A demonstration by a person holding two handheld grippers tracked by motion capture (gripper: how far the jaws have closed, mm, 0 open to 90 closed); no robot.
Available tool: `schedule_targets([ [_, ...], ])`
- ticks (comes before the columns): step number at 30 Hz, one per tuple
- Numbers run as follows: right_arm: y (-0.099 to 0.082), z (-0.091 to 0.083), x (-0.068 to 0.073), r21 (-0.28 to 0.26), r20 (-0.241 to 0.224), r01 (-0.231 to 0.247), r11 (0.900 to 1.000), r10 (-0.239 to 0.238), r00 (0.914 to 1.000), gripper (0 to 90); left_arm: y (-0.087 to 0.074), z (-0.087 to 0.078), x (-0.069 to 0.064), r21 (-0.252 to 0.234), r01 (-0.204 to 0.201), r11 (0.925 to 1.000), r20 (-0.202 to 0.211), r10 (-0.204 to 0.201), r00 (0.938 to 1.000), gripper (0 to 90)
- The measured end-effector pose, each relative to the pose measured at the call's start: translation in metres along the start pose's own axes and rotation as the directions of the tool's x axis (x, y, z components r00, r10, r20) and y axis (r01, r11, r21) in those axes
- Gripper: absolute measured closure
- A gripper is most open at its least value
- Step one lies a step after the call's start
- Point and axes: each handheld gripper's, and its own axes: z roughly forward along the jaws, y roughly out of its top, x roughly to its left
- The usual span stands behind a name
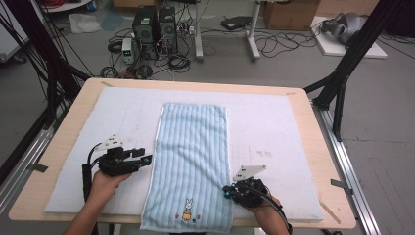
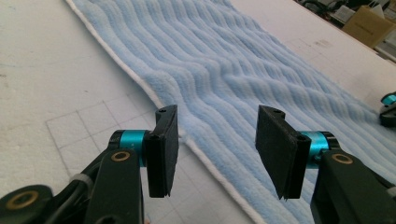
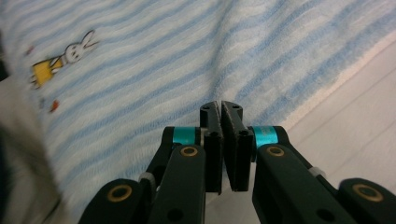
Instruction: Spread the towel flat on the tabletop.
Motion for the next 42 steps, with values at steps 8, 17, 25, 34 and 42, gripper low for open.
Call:
schedule_targets([
  [8, 0.009, -0.011, -0.039, -0.205, 0.084, -0.144, 0.9681, 0.164, 0.9829, 61.8, 0.005, 0.022, 0.009, 0.037, 0.006, 0.9993, -0.001, -0.006, 1.0, 48.9],
  [17, 0.027, 0.004, -0.081, -0.255, 0.177, -0.195, 0.9471, 0.244, 0.9536, 61.0, 0.003, 0.048, 0.001, 0.164, -0.109, 0.9804, -0.015, 0.113, 0.9935, 59.3],
  [25, 0.027, 0.006, -0.084, -0.255, 0.159, -0.211, 0.9438, 0.256, 0.9535, 56.7, 0.002, 0.039, -0.002, 0.207, -0.206, 0.9563, -0.074, 0.226, 0.9714, 87.4],
  [34, 0.04, 0.012, -0.093, -0.266, 0.184, -0.215, 0.9398, 0.269, 0.9454, 54.6, 0.001, 0.022, 0.016, 0.12, -0.098, 0.9879, -0.096, 0.11, 0.9893, 54.6],
  [42, 0.077, 0.046, -0.123, -0.223, 0.243, -0.242, 0.9444, 0.294, 0.9243, 64.0, 0.003, 0.016, 0.026, 0.02, -0.056, 0.9982, -0.101, 0.058, 0.9932, 45.6],
])
